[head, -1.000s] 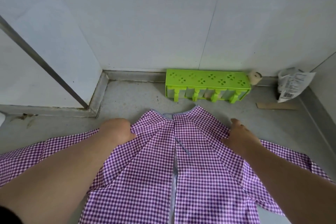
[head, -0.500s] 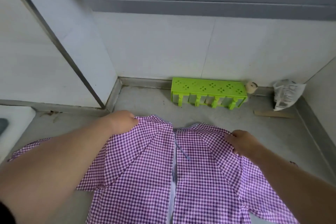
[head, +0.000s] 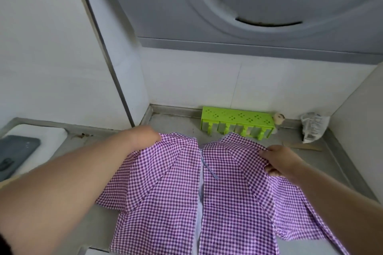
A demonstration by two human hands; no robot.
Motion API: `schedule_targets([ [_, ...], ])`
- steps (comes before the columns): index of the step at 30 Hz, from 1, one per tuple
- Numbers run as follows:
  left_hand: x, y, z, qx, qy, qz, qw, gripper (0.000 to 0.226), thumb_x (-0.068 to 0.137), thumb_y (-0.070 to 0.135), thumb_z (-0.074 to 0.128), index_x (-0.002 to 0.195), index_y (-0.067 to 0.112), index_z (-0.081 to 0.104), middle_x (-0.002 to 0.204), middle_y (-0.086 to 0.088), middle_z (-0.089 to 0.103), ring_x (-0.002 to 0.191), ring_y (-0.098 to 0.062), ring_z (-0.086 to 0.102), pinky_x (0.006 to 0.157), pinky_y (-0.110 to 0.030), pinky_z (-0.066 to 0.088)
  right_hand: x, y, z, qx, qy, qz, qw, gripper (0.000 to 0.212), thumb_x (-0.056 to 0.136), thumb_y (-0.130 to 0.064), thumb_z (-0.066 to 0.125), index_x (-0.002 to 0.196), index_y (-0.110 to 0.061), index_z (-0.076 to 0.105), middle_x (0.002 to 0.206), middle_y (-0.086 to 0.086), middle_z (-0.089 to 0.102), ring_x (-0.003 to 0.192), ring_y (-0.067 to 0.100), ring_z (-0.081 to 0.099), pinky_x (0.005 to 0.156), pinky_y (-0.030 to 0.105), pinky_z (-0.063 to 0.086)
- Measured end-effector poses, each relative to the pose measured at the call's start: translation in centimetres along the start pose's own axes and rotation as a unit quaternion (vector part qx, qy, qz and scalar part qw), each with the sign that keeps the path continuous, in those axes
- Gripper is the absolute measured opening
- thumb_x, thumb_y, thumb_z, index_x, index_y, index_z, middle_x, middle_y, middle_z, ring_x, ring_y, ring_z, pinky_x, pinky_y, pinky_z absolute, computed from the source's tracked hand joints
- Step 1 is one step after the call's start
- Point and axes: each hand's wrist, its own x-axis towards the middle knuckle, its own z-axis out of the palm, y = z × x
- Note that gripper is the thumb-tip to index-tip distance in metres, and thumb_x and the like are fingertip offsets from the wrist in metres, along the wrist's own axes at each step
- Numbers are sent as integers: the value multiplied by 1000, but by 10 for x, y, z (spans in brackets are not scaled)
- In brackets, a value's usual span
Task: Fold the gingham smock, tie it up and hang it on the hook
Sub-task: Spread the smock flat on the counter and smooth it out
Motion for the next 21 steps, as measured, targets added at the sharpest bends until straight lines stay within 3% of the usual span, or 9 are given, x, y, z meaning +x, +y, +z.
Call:
schedule_targets([
  [2,-17,-1,-9,-73,-18,-9,997,29,98,34,59,100,11,77,100,-11,78,93,-27,75,88,-39,61,-22,-6,4,78,31,25,996,21,104,-17,62,99,3,65,65,16,65,50,24,61,45,29,55],
  [5,-48,-2,-19,-176,-68,-2,982,26,99,24,62,111,6,76,100,-13,82,94,-30,79,84,-41,63,-52,-20,16,204,62,55,976,15,103,-13,60,94,-1,63,69,15,65,54,22,61,40,27,54],
  [7,-65,0,-27,-229,-115,16,966,29,102,19,58,121,2,72,107,-13,81,101,-29,79,89,-42,61,-67,-30,19,262,70,53,961,14,103,-11,58,97,0,64,72,15,67,54,21,64,42,28,57],
  [10,-90,-4,-39,-271,-139,73,950,35,106,20,50,131,2,68,119,-14,79,114,-31,75,107,-50,54,-99,-52,30,338,74,21,938,12,104,-10,58,101,0,64,73,13,69,54,19,67,47,31,60],
  [14,-124,6,-55,-313,-130,134,931,42,108,28,47,134,2,66,127,-16,75,124,-37,68,114,-54,47,-144,-93,38,394,97,-44,913,3,104,-1,55,102,-2,57,79,17,68,64,23,70,59,37,65],
  [16,-143,11,-64,-351,-125,156,915,42,106,30,47,127,0,66,121,-17,74,112,-35,69,111,-52,49,-164,-116,44,409,105,-86,902,11,103,1,56,98,-9,52,86,19,70,70,26,76,63,38,66],
  [19,-170,28,-74,-389,-122,194,892,32,108,30,43,100,10,66,94,-13,72,78,-23,67,82,-40,53,-192,-147,54,400,63,-182,896,17,101,4,57,89,-7,59,95,21,71,90,29,78,82,37,63],
  [21,-190,40,-81,-407,-129,221,877,36,109,29,42,101,8,70,91,-11,74,75,-22,68,77,-38,53,-216,-165,63,364,16,-260,894,12,99,4,60,93,0,70,98,21,75,99,32,77,90,35,61],
])
